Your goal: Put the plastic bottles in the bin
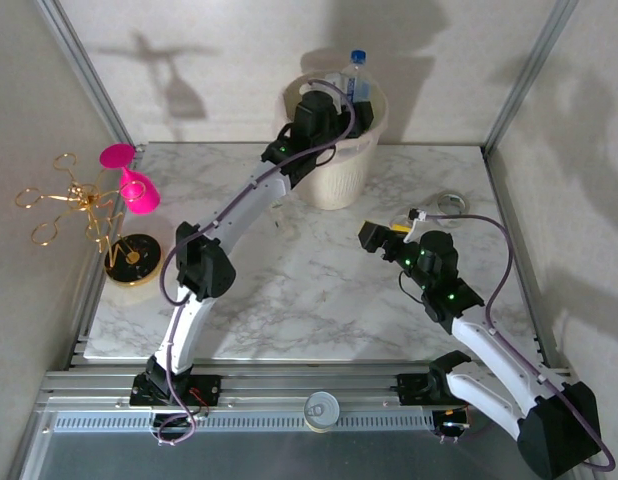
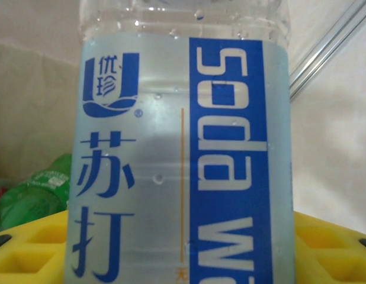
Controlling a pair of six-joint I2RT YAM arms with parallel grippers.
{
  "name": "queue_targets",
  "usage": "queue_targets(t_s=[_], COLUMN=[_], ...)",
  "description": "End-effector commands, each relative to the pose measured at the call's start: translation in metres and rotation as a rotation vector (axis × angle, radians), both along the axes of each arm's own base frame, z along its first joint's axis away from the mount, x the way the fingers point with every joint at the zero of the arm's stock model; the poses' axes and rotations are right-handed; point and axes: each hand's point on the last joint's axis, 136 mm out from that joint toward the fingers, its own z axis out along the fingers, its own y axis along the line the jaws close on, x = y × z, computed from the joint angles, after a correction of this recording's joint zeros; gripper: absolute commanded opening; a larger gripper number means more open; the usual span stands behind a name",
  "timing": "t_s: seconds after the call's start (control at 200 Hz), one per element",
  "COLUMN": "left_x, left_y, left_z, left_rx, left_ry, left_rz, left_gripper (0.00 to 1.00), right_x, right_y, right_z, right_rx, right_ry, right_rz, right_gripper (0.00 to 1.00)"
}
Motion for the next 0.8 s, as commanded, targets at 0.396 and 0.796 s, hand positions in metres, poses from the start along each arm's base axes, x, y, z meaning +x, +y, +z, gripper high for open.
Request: queue_targets(t_s=[0.396, 0.796], left_x=[-0.009, -0.077], left_y=[0.003, 0.043], left_z=[0.023, 0.098], left_rx=[-0.004, -0.032], left_ry=[-0.023, -0.166], left_rz=[0.008, 0.001], left_gripper=[0.89, 1.0], right_x=[-0.003, 0.004], right_y=[-0.003, 0.008], right_z=[-0.006, -0.014], right_rx=[-0.011, 0.005], right_ry=[0.006, 0.029], right_rz=[-0.016, 0.018], right_gripper=[0.99, 0.99])
